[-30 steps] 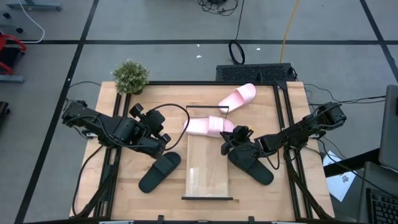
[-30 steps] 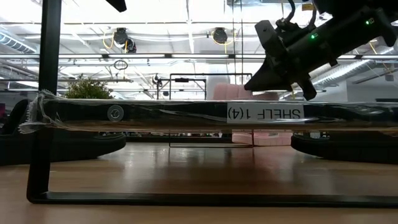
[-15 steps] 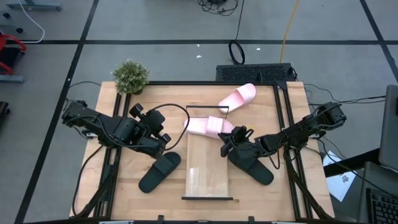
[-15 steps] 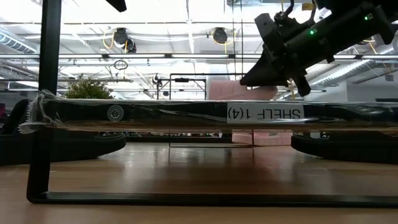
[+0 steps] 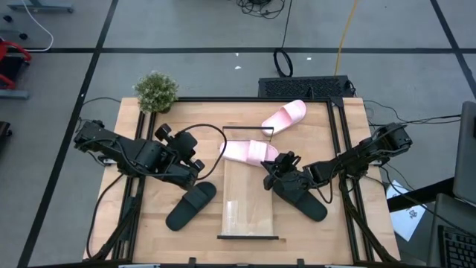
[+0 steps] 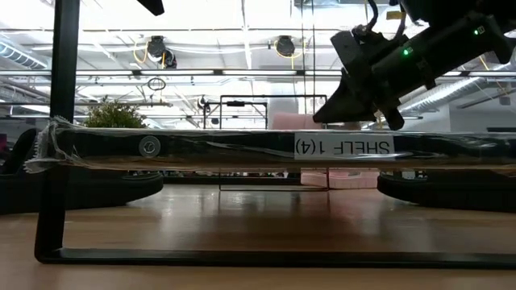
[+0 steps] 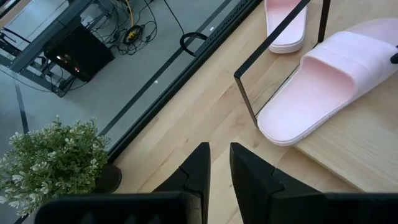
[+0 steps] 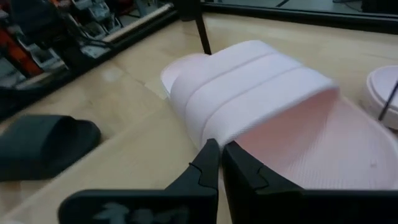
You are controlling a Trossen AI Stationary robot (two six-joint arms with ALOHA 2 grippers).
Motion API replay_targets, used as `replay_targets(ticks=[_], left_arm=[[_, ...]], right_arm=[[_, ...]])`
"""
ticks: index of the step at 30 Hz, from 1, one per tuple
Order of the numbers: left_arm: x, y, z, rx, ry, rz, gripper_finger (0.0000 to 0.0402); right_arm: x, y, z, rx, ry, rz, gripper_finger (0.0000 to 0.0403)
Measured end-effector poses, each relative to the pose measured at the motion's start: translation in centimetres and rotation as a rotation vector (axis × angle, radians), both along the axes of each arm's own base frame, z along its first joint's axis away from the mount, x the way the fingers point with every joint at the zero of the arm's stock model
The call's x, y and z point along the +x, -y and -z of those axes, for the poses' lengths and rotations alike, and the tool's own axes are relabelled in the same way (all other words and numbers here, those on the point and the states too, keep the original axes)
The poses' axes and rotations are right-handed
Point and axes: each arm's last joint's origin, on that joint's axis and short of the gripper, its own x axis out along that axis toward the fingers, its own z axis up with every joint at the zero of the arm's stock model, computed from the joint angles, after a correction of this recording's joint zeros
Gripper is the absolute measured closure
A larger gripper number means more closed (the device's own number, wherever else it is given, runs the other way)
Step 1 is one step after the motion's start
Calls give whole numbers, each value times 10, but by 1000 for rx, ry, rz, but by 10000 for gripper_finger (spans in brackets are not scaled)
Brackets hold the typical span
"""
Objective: Pick and place slides into the shelf
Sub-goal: Put the left pink slide on the shelf
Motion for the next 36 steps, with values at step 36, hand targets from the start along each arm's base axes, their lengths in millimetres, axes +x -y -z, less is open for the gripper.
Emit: replay_targets(ticks=[36], left_arm=[[0,0,0,-2,4,-1,339]], right_arm=[[4,15,11,-38,-98,-12,403]])
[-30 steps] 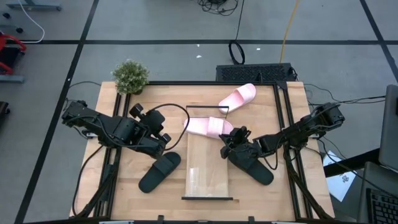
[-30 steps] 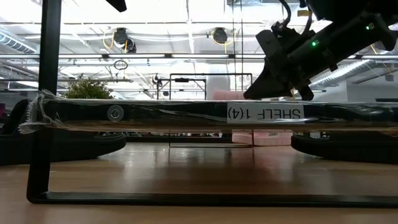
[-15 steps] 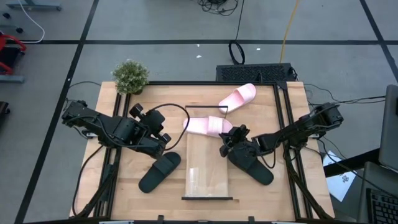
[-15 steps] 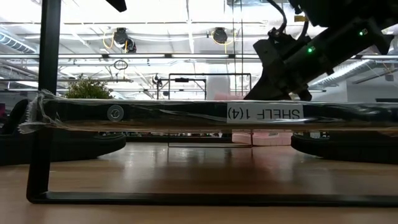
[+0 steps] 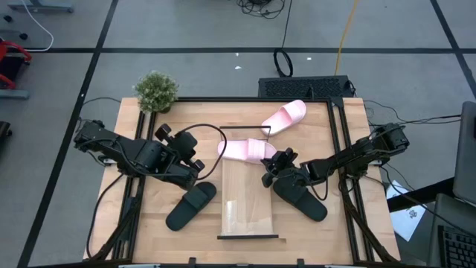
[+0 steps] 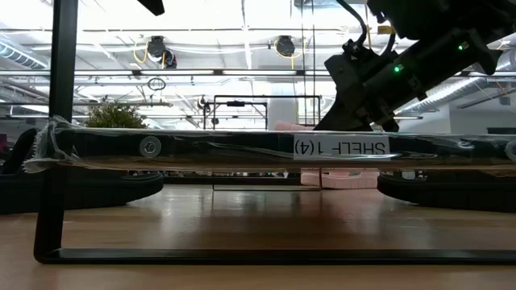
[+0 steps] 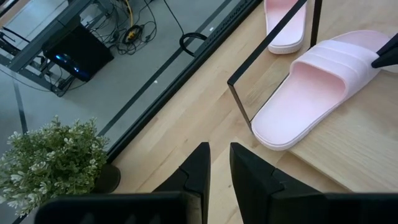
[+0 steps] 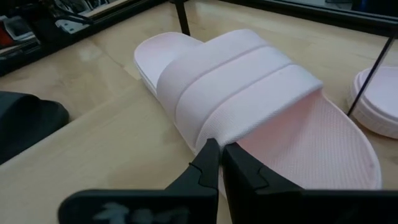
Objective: Pick and place slides into the shelf
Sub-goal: Put the left pink slide on the shelf
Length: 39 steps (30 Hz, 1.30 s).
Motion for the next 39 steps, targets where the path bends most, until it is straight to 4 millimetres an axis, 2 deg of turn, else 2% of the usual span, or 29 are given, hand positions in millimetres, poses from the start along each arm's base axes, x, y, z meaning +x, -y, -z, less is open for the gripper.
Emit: replay_targets(ticks=[31,39], left_arm=[[2,1,0,-3,19,-1,339],[2,0,0,0,20,-1,339]], right_arm=[[2,10,0,-89,-59,-15,403],[2,10,0,-87,-61,-17,382]])
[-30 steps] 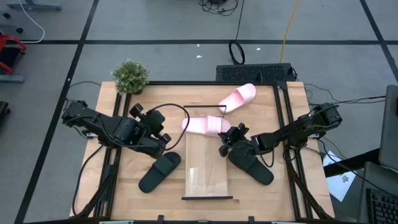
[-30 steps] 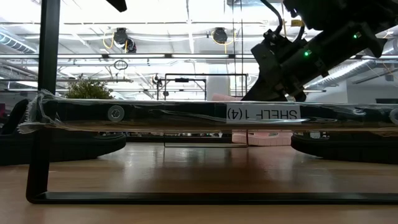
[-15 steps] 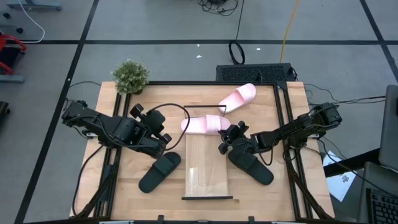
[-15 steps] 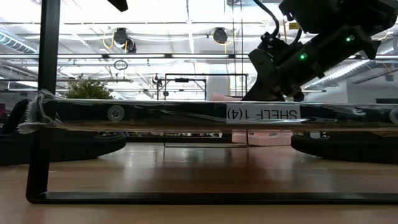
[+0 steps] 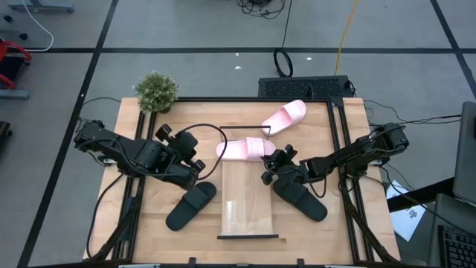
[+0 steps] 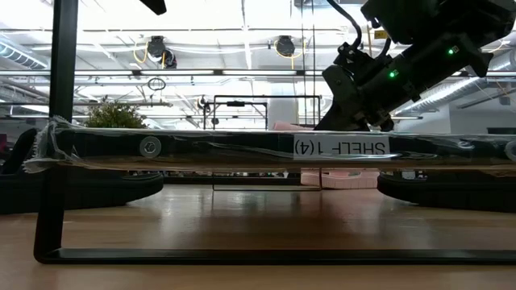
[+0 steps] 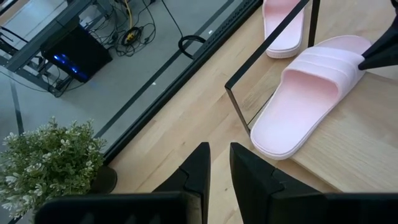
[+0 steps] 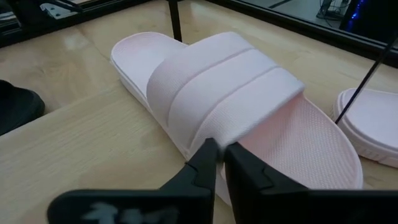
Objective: Pick and place slides into the shelf
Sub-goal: Put the left pink slide on the shelf
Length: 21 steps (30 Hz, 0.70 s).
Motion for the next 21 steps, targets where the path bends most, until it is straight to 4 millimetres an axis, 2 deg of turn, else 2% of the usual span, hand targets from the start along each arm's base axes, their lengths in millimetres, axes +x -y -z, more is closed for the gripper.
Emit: replay_targets(ticks=[21], left_arm=[[0,0,0,3,-5,5,339]], right_arm=[[0,0,-3,2,9,-5,291]])
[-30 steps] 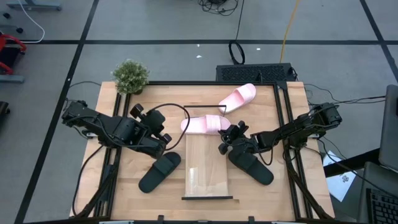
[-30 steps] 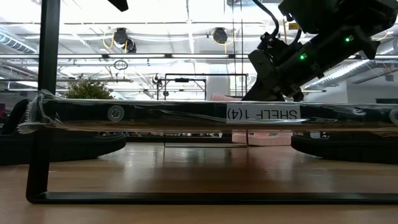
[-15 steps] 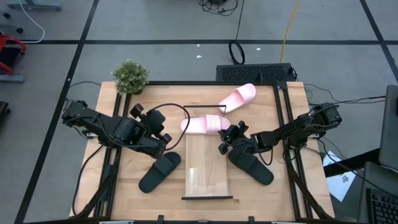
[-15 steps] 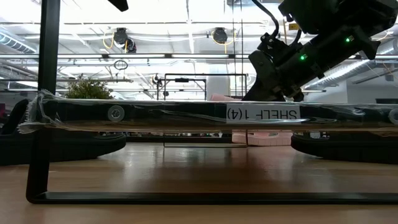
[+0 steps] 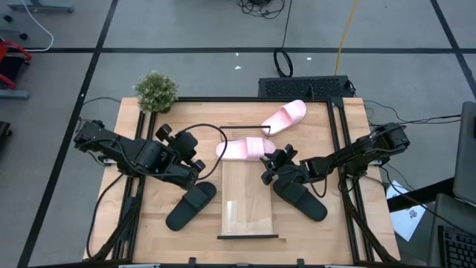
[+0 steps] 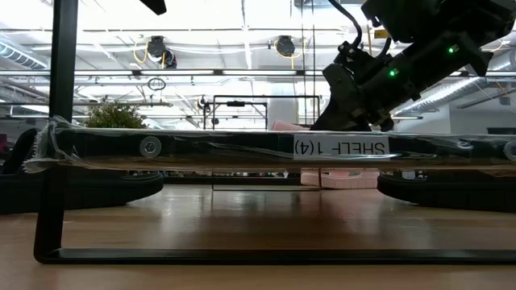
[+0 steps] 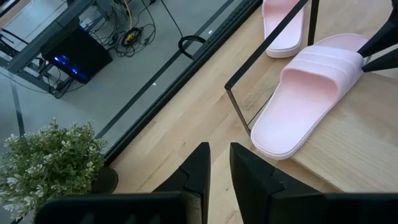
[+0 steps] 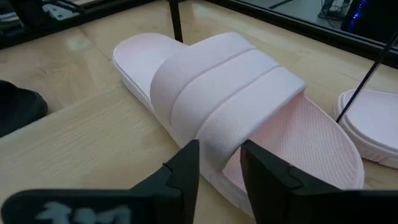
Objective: Pick and place slides into the shelf
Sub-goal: Put the left pink slide on the shelf
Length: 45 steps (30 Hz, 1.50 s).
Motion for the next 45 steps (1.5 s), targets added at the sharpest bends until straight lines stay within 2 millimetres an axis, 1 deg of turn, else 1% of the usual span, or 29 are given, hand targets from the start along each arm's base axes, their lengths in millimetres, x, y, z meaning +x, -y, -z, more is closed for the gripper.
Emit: replay_targets(ticks=[9,17,37,45], left_arm=[[0,0,0,-1,3,0,339],[1,0,0,-4,9,0,339],[3,1,0,-8,23,7,339],[3,1,0,-8,23,8,339]], right_arm=[[0,-1,0,10,-1,-14,250],[0,-1,1,26,-18,-43,230],[0,4,2,10,-43,-32,229],[0,9,2,9,-45,-14,229]])
